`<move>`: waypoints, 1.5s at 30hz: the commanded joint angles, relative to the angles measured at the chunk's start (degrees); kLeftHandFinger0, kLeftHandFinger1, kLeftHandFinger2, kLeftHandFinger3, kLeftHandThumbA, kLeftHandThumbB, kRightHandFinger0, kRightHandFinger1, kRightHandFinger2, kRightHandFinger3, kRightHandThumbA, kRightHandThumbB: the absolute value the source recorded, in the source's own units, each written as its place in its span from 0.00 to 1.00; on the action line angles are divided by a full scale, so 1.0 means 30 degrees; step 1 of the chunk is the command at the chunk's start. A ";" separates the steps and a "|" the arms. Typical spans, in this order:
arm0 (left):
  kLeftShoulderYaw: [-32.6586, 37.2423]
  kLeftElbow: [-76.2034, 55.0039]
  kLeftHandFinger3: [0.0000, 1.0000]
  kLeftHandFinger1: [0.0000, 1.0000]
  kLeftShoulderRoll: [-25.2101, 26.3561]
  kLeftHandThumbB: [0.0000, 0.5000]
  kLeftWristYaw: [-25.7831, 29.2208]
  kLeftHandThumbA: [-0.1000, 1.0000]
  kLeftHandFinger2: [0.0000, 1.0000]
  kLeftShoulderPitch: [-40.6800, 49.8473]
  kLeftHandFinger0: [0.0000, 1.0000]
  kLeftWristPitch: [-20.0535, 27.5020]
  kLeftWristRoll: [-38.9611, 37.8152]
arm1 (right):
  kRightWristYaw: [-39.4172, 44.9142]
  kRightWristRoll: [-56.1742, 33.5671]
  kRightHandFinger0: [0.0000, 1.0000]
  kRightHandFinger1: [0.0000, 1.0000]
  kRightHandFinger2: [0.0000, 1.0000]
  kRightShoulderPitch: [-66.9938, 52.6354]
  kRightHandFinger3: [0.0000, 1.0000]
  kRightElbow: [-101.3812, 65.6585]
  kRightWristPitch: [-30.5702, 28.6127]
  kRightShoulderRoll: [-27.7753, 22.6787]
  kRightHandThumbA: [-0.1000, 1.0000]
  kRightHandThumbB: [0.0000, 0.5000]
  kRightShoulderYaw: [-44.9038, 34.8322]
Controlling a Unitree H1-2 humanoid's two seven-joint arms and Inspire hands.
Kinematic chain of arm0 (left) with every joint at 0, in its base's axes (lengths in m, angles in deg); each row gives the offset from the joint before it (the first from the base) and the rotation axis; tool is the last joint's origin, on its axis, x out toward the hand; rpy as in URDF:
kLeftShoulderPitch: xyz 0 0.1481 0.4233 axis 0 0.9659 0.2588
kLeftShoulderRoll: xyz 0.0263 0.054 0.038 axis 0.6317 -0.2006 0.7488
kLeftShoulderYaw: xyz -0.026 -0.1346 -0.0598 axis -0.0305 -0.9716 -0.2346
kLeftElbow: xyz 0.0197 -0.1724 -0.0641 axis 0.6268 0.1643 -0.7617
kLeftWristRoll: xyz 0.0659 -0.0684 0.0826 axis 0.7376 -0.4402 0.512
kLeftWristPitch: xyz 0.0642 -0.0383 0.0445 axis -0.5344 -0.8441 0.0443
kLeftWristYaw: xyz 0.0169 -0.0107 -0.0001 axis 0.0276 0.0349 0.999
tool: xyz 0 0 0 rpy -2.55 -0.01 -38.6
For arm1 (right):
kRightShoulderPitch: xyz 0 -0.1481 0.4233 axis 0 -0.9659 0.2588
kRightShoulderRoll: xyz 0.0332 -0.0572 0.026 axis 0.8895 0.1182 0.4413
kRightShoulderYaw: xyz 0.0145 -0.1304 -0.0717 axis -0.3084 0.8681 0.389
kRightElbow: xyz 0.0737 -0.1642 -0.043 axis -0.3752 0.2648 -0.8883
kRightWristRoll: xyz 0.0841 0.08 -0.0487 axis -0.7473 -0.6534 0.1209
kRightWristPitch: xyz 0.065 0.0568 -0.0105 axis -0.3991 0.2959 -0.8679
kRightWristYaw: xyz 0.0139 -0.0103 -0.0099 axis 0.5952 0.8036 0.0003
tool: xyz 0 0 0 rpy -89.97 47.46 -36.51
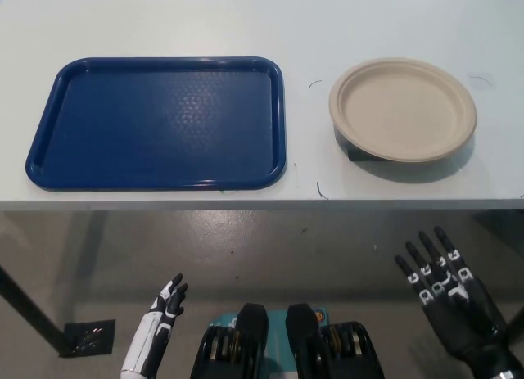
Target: Use the right hand to pick up a plate from a leveled surface and place it into a tray on the left side
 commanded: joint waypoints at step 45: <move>0.0274 -0.0864 1.00 1.00 0.0182 0.00 0.0104 1.00 1.00 -0.0252 1.00 0.0883 0.0919 | 0.0240 -0.3411 1.00 1.00 1.00 0.4440 1.00 0.3637 0.2811 0.0937 1.00 0.75 -0.2621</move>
